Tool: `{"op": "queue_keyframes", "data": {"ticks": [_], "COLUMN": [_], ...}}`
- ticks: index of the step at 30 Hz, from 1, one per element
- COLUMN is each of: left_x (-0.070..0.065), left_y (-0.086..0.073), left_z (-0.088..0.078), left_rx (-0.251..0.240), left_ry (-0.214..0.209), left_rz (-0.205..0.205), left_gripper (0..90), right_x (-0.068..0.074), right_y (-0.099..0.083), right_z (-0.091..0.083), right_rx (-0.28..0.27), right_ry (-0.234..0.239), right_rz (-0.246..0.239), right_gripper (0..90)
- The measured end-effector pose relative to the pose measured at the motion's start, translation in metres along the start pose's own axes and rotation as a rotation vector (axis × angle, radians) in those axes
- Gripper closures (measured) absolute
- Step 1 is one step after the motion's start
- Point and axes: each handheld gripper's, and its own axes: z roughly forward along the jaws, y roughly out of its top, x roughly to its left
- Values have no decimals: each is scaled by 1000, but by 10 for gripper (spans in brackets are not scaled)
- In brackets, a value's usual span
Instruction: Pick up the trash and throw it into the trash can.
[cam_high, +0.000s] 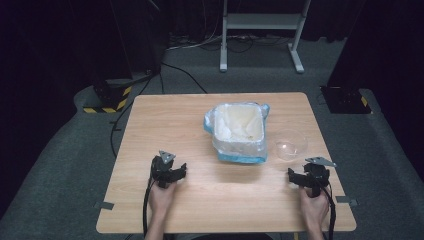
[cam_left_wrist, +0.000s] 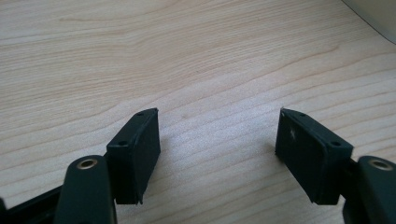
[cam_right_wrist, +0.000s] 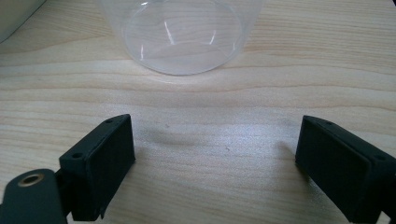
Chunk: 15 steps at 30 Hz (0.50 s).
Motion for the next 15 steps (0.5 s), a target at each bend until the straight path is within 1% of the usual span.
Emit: {"op": "queue_keyframes", "data": {"ticks": [6, 15], "left_x": [0, 0], "left_y": [0, 0], "left_z": [0, 0], "left_rx": [0, 0], "left_ry": [-1, 0], "left_rz": [0, 0], "left_gripper": [304, 304], "right_x": [2, 2], "right_y": [-1, -1], "right_z": [-1, -1], "right_rx": [-1, -2], "right_ry": [-15, -16], "right_rz": [12, 11], "right_gripper": [111, 118]}}
